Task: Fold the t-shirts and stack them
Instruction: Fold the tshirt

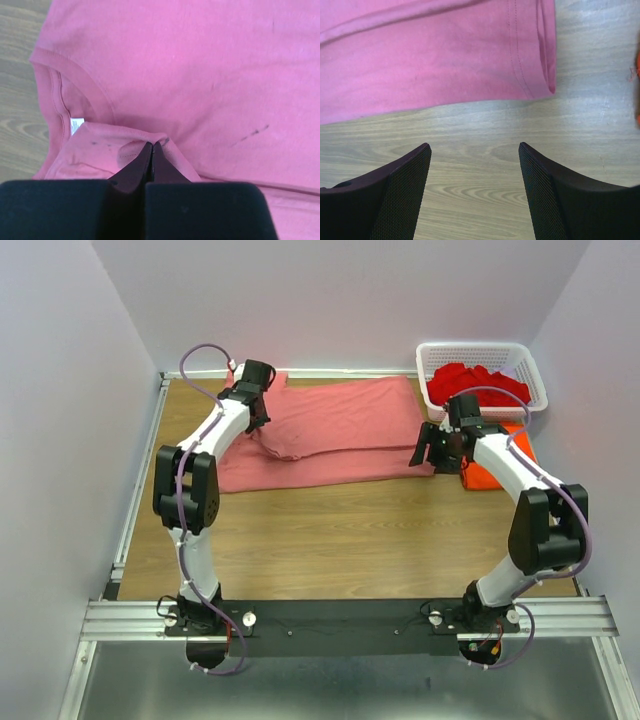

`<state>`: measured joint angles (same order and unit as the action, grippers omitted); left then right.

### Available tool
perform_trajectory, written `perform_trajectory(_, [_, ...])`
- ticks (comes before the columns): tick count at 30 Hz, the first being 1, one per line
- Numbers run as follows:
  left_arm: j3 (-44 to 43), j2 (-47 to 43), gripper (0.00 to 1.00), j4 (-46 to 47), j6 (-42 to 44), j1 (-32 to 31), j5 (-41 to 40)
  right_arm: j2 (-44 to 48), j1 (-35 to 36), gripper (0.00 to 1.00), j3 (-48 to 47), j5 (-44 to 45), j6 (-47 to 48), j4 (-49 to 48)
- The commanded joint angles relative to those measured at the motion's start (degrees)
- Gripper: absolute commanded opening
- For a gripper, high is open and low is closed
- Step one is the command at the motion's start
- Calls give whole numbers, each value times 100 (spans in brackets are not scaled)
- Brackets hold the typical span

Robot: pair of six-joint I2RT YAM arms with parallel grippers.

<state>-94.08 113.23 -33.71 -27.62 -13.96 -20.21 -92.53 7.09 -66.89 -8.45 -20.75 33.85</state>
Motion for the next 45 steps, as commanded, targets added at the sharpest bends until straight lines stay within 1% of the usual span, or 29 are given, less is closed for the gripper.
perform_trajectory(1, [-347,234,0,119,2,130,-221,-195,3,78,-227,-78,133,-150])
perform_trajectory(8, [-550,480,0,234,-112,270,-54,-502,11,77,-456,212,-113,-352])
perform_trajectory(14, [-532,621,0,295,-191,332,-27,-705,11,76,-483,238,-307,-537])
perform_trajectory(22, [-479,472,0,497,-271,517,61,-766,11,76,-404,370,-298,-642])
perform_trajectory(27, [-523,603,0,585,-209,517,96,-775,11,76,-298,458,-324,-756])
perform_trajectory(29, [-515,621,2,585,-235,525,44,-758,11,76,-272,519,-333,-809])
perform_trajectory(32, [-523,639,7,550,-314,569,26,-766,3,76,-254,607,-333,-845])
perform_trajectory(35, [-532,551,27,550,-385,640,34,-775,11,76,-245,625,-359,-879])
perform_trajectory(36, [-541,516,39,515,-394,657,26,-766,11,76,-237,590,-377,-888])
perform_trajectory(38, [-506,288,49,489,-420,675,-9,-723,3,75,-219,485,-412,-950])
perform_trajectory(39, [-340,35,56,515,-429,692,-36,-662,3,75,-201,267,-464,-1002])
perform_trajectory(41, [-59,-291,60,594,-472,710,-10,-582,11,75,-79,-76,-543,-1177])
perform_trajectory(42, [291,-658,61,672,-481,736,16,-547,11,74,-17,-391,-596,-1387])
perform_trajectory(45, [916,-1231,62,778,-534,763,78,-494,3,74,141,-736,-711,-1653])
